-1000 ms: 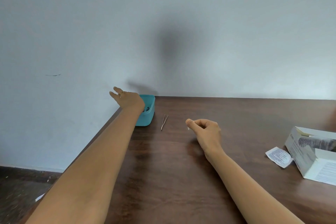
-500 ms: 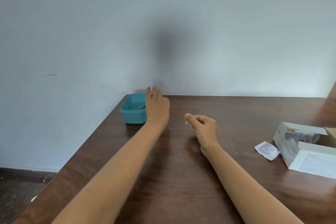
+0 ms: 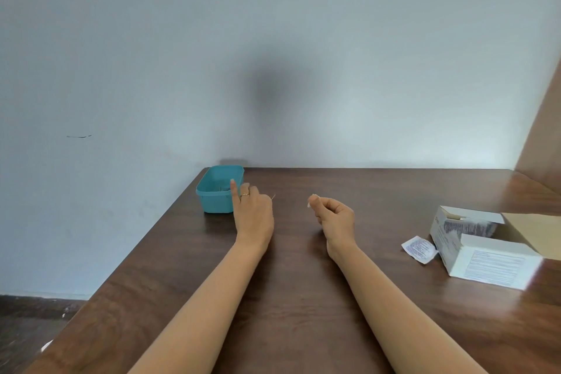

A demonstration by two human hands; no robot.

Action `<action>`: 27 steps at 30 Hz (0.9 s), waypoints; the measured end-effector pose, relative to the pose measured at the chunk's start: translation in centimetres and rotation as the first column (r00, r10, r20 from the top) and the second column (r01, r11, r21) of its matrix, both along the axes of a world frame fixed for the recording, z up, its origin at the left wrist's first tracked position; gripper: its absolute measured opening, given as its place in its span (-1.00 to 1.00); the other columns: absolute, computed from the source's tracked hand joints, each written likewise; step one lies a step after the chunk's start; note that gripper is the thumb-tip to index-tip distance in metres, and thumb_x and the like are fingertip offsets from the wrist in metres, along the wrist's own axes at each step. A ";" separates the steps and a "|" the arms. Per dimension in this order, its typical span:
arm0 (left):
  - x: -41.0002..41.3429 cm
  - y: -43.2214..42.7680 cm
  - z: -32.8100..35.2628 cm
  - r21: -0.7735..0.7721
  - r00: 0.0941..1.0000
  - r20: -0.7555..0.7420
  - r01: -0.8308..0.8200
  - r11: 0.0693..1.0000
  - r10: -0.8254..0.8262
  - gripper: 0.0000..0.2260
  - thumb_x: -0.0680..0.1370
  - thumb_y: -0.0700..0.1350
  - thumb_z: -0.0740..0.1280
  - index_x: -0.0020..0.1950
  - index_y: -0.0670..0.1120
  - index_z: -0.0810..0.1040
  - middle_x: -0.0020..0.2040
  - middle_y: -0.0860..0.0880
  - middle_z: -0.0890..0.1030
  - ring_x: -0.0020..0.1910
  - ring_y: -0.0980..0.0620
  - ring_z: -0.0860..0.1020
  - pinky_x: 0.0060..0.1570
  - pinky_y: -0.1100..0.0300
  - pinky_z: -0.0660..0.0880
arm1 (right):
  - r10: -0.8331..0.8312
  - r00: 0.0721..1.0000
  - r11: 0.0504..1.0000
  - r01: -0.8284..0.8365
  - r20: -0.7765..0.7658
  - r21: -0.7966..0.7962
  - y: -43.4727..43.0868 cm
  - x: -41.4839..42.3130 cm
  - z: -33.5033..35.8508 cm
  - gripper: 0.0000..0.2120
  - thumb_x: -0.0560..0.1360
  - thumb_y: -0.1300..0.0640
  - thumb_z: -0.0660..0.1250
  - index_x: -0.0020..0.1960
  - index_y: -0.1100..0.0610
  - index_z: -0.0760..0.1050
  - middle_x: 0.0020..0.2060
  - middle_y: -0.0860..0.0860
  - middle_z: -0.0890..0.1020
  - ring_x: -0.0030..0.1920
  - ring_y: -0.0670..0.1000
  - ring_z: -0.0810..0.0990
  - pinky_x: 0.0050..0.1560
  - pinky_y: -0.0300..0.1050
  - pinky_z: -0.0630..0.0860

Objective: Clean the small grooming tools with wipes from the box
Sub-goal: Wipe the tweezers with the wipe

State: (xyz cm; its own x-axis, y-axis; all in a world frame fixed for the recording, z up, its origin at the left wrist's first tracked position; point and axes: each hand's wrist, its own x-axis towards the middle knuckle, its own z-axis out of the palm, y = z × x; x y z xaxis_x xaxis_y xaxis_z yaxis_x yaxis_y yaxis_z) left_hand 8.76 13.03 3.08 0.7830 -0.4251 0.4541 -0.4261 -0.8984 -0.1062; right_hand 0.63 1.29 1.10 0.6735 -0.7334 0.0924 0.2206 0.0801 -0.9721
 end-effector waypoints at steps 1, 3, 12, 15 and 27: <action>-0.5 0.0 -0.1 -0.114 0.999 -0.040 0.015 0.993 -0.019 -0.78 0.60 -0.13 0.18 0.03 -0.15 0.61 0.12 -0.12 0.58 0.28 -0.13 0.43 0.46 -0.09 0.14 | 0.010 0.999 0.998 -0.013 0.044 0.054 -0.1 -0.3 0.0 -0.80 0.42 0.06 0.47 -0.27 0.17 0.60 -0.45 -0.10 0.49 -0.37 -0.10 0.34 -0.27 -0.23 0.31; -1.8 0.2 -0.2 -0.392 0.987 -0.136 0.027 0.920 -0.086 -0.75 0.61 -0.10 0.17 -0.02 -0.17 0.62 -0.05 -0.09 0.60 0.02 -0.06 0.53 0.10 0.06 0.48 | 0.025 0.993 0.990 -0.040 0.111 0.136 -0.1 -0.9 0.1 -0.84 0.43 0.12 0.46 -0.27 0.17 0.58 -0.34 0.02 0.50 -0.36 -0.08 0.33 -0.33 -0.24 0.30; -8.0 0.5 -1.7 -0.917 0.799 -0.368 -0.227 0.327 -0.476 -0.85 0.60 -0.15 0.25 -0.10 -0.11 0.58 -0.23 -0.02 0.66 -0.22 0.04 0.64 -0.12 0.10 0.63 | 0.032 0.988 0.980 -0.061 0.150 0.188 0.9 -4.5 0.2 -0.87 0.48 0.21 0.41 -0.24 0.17 0.60 -0.10 -0.01 0.68 -0.38 -0.16 0.41 -0.32 -0.30 0.33; -10.2 1.0 -2.2 -0.946 0.767 -0.323 -0.238 0.221 -0.555 -0.84 0.61 -0.18 0.24 -0.10 -0.15 0.59 -0.24 -0.09 0.66 -0.28 0.06 0.64 -0.24 0.22 0.62 | 0.036 0.987 0.988 -0.058 0.157 0.140 1.2 -5.9 0.1 -0.94 0.48 0.25 0.39 -0.18 0.19 0.59 -0.20 -0.01 0.66 -0.45 -0.21 0.42 -0.37 -0.34 0.31; -11.8 1.8 -2.7 -0.947 0.709 -0.247 -0.032 0.319 -0.661 -0.84 0.58 -0.15 0.31 -0.10 -0.21 0.62 -0.24 -0.07 0.69 -0.24 0.13 0.66 -0.19 0.27 0.61 | 0.031 0.992 0.997 -0.039 0.124 0.066 1.2 -8.6 -0.5 -0.92 0.44 0.34 0.38 -0.12 0.19 0.55 -0.31 0.07 0.63 -0.43 -0.17 0.48 -0.34 -0.33 0.37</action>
